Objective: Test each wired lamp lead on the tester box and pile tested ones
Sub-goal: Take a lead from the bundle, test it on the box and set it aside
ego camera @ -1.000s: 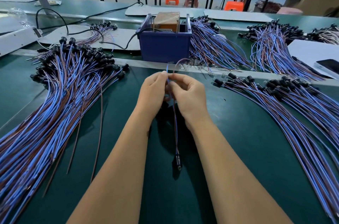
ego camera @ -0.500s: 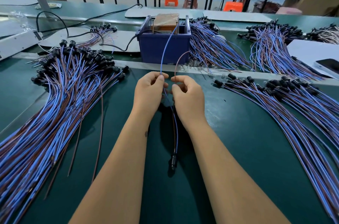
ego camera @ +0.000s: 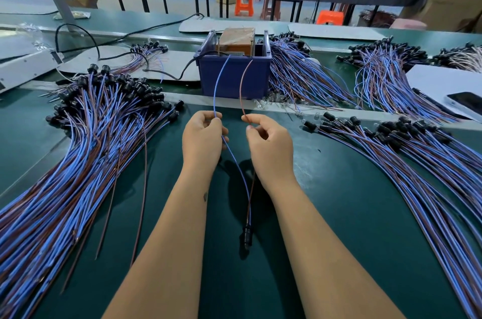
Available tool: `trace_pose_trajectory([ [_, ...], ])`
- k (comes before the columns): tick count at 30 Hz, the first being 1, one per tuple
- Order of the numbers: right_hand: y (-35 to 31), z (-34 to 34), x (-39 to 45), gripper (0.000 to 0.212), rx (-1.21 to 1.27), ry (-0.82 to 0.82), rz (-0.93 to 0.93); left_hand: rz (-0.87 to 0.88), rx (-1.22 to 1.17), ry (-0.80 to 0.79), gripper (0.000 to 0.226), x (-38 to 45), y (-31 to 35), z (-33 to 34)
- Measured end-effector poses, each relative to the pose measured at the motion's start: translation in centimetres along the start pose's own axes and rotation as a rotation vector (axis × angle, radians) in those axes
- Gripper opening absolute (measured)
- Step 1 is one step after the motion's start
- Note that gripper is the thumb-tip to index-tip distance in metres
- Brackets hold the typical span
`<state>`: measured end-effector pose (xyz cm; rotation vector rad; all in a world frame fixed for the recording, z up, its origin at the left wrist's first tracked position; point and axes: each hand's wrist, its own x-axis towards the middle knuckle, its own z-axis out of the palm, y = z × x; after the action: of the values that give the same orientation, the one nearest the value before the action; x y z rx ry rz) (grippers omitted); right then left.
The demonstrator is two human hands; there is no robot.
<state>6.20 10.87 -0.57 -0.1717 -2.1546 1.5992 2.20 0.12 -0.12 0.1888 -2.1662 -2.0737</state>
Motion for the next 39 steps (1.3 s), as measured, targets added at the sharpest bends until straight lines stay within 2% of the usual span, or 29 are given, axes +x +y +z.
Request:
trace_pose_trajectory([
  [26,0.12,-0.21,0.92,0.024,0.021,-0.034,0.052,0.042,-0.036,0.037,0.016,0.13,-0.09,-0.12],
  [39,0.04,-0.34,0.82,0.024,0.015,-0.026,0.051,0.147,-0.005,0.067,0.018,0.67,-0.39,0.07],
])
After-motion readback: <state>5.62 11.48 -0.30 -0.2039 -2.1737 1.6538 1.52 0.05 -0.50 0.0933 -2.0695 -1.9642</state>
